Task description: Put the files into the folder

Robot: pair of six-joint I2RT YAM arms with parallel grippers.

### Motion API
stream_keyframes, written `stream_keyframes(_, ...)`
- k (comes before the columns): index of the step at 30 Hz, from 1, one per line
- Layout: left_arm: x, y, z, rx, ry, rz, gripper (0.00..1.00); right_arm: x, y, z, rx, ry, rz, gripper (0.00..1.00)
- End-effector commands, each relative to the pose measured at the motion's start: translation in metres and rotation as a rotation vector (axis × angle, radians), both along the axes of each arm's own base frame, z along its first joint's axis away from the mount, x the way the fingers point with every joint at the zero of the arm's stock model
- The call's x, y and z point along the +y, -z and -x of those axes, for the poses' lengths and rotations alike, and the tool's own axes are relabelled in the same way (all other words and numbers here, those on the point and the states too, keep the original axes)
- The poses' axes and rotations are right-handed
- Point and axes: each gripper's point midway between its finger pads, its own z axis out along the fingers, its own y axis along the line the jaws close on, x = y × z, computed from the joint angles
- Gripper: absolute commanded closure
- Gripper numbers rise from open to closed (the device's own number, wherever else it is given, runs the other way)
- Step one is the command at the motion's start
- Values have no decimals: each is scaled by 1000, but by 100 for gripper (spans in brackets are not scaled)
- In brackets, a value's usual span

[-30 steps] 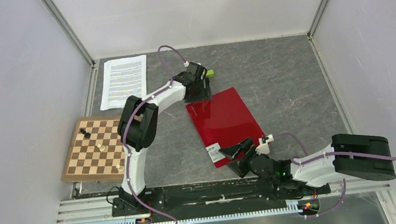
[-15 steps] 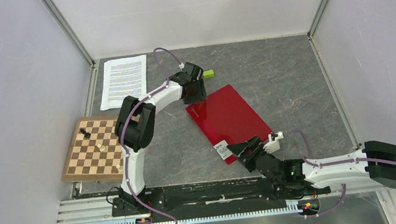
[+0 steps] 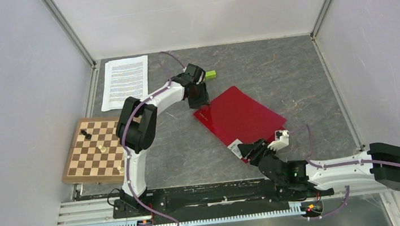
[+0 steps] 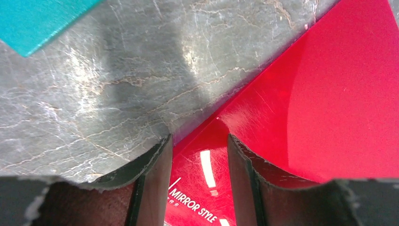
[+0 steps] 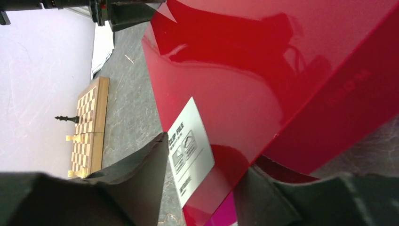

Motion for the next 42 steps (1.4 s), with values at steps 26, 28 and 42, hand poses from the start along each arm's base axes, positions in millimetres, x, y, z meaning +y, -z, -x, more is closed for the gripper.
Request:
stream_keyframes(26, 2, -235, -7, -196, -253, 270, 19, 8, -77, -19, -373, -31, 887, 100)
stream_keyframes(28, 4, -248, -4, -210, -275, 306, 18, 11, -78, -17, -383, -34, 932, 100)
stream_keyframes(42, -20, -235, 4, -128, -226, 411, 19, 30, -78, -10, -414, -67, 1058, 100)
